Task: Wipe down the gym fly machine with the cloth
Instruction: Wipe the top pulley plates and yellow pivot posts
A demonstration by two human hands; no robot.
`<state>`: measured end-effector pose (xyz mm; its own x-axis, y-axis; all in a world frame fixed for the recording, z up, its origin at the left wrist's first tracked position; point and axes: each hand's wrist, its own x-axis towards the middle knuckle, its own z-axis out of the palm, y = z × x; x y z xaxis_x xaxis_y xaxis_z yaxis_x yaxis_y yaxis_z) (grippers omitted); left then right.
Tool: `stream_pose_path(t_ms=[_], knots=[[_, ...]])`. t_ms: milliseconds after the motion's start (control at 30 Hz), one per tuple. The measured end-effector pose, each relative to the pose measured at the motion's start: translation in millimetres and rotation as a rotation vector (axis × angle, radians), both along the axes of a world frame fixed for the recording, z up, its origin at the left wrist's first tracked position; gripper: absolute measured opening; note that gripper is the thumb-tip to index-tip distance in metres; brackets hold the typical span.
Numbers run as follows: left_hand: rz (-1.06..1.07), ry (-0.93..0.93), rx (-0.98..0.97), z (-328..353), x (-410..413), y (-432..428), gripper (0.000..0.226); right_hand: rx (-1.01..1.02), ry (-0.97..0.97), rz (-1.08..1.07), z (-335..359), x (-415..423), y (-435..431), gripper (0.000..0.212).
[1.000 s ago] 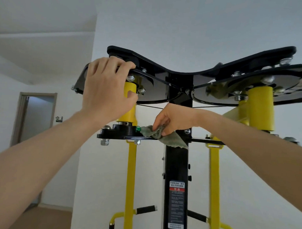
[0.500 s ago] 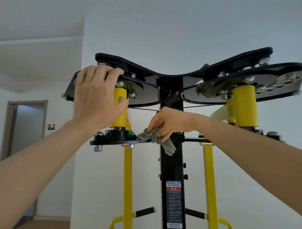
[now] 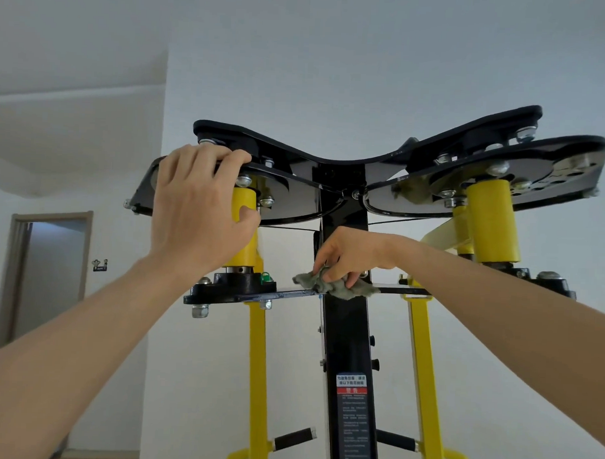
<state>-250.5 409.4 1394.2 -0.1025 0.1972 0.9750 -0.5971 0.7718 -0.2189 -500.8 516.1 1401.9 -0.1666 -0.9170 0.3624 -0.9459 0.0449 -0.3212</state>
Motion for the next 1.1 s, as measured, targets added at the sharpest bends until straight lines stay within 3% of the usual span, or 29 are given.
stream_pose_path(t_ms=[133,267,367,500,633,667,733,767,833,933,1100], knots=[[0.007,-0.005,-0.003,0,0,-1,0.060,-0.081,-0.397,0.199,-6,18,-20,0.018],[0.014,-0.003,-0.014,1,0,-3,0.060,-0.366,-0.993,0.282,-5,32,-44,0.015],[0.023,-0.003,-0.028,1,0,-5,0.061,-0.560,-1.286,0.279,0,39,-54,0.015],[0.032,0.008,-0.052,2,-1,-8,0.061,-0.672,-1.296,0.263,8,49,-64,0.029],[0.045,0.009,-0.066,1,-1,-9,0.062,-0.676,-1.464,0.499,7,64,-76,0.010],[0.042,0.014,-0.062,1,-2,-9,0.062,-0.621,-1.495,0.522,7,63,-75,0.015],[0.034,0.026,-0.059,0,-3,-8,0.062,-0.604,-1.395,0.482,0,59,-75,0.019],[0.032,0.029,-0.061,0,-3,-7,0.062,-0.686,-1.382,0.463,-1,52,-73,0.009],[0.026,0.031,-0.067,0,-3,-8,0.062,-0.835,-1.487,0.528,-4,41,-70,0.016],[0.011,0.044,-0.070,0,-5,-8,0.061,-0.904,-1.784,0.735,-9,22,-49,0.021],[-0.011,0.083,-0.058,-1,-10,-5,0.059,-0.872,-1.863,0.757,-10,19,-32,0.015]])
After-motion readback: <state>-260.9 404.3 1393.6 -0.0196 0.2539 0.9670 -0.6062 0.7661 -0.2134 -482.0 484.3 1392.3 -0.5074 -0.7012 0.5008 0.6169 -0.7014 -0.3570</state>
